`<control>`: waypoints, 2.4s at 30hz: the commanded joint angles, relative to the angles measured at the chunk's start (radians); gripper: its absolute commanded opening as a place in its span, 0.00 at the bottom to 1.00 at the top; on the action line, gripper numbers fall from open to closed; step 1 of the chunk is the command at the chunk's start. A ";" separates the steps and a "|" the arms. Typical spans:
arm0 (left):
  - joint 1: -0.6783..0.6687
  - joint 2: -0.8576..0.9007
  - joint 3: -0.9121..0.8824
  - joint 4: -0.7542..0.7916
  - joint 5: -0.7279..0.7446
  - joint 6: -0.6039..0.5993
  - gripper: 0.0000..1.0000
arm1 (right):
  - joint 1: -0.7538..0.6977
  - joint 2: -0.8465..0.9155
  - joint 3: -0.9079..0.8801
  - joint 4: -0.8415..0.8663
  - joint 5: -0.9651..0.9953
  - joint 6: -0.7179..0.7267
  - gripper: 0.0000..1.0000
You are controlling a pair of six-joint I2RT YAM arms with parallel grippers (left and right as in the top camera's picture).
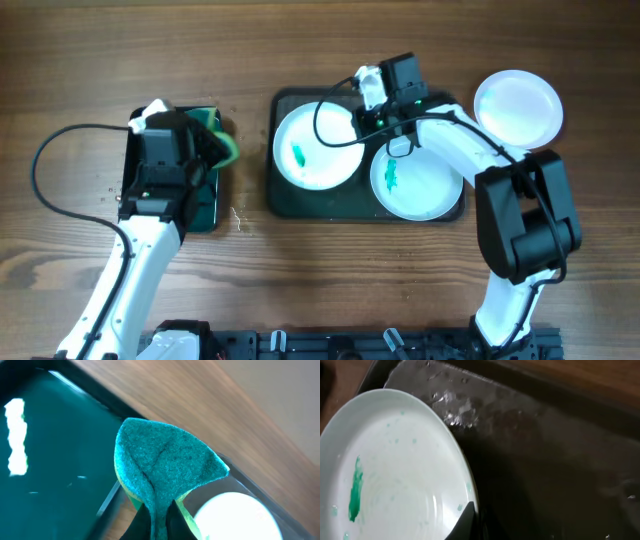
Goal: Clean dirty plates on tray and stack at the side
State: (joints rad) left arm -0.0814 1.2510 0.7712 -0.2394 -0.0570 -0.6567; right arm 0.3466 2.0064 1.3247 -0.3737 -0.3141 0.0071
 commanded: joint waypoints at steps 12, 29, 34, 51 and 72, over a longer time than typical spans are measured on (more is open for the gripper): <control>-0.306 0.285 0.001 0.333 0.053 -0.116 0.04 | -0.003 0.070 -0.014 -0.029 0.007 0.048 0.04; -0.422 0.582 0.001 0.400 -0.213 -0.110 0.04 | -0.004 0.105 -0.014 -0.002 0.078 0.082 0.04; -0.406 0.577 0.002 0.336 -0.375 -0.039 0.04 | -0.003 0.105 -0.014 -0.002 0.078 0.082 0.04; -0.400 0.460 0.002 0.498 -0.082 -0.138 0.04 | -0.003 0.105 -0.014 -0.002 0.078 0.082 0.04; -0.357 0.620 0.038 0.293 -0.237 -0.076 0.04 | -0.006 0.105 -0.014 0.021 0.078 0.082 0.04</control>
State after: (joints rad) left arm -0.4820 1.8694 0.8284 0.2276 -0.1692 -0.8120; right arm 0.3485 2.0758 1.3174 -0.3546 -0.2817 0.0856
